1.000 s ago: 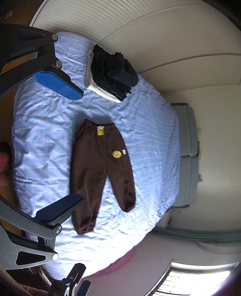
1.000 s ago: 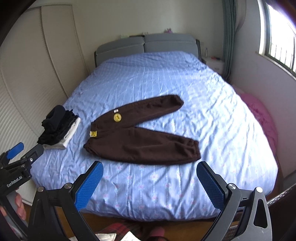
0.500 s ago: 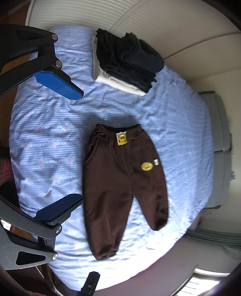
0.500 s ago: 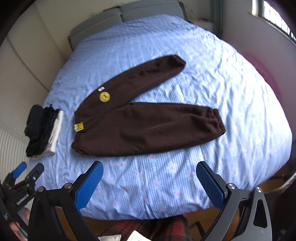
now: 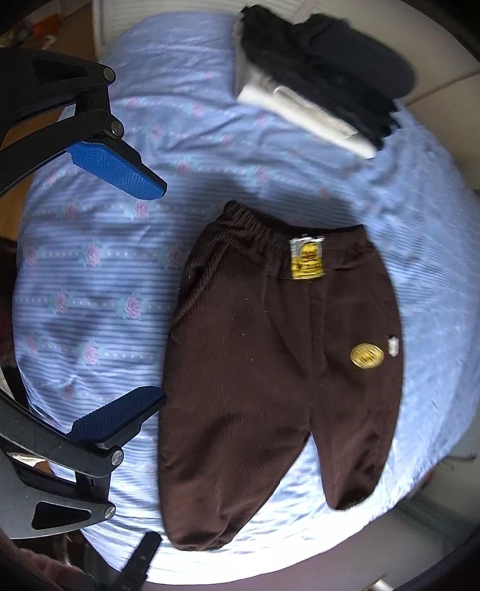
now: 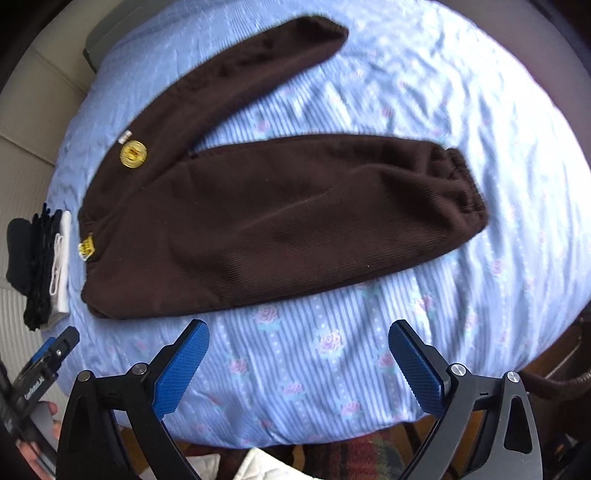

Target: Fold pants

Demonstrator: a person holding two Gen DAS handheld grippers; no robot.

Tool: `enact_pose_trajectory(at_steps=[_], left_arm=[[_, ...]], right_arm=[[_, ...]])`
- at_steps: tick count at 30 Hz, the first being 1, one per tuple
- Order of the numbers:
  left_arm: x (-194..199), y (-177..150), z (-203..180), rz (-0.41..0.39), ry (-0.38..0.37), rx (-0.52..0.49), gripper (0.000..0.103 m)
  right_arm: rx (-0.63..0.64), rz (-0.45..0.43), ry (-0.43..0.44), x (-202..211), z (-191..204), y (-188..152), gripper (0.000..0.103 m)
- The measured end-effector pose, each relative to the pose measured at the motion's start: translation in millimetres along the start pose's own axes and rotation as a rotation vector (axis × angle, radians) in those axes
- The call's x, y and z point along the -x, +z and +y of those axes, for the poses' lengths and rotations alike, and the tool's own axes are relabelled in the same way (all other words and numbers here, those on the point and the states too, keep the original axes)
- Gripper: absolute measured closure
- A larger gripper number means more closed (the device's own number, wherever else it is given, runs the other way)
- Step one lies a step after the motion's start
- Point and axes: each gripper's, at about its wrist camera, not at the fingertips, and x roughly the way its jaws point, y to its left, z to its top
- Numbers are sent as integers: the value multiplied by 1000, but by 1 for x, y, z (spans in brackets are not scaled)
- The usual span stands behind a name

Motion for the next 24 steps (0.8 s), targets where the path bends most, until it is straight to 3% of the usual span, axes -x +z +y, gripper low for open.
enact_pose_trajectory(at_steps=[3, 12, 15, 18, 20, 22, 24], left_arm=[[-25, 6, 4, 75, -44, 94, 1], [-87, 19, 4, 183, -43, 234, 3], [-104, 23, 1, 220, -65, 272, 11], [-114, 28, -5, 248, -109, 288, 26], [-115, 33, -8, 245, -116, 289, 36], [-110, 36, -8, 236, -134, 291, 55], [-97, 40, -3, 209, -163, 300, 69]], right_arm=[[-47, 60, 23, -27, -14, 13, 7], [-153, 170, 34, -88, -46, 42, 12], [-179, 194, 34, -103, -53, 52, 12], [-198, 219, 41, -111, -53, 62, 12], [-189, 218, 34, -108, -51, 68, 20], [-141, 201, 30, -99, -43, 75, 49], [-74, 173, 17, -86, -33, 83, 67]])
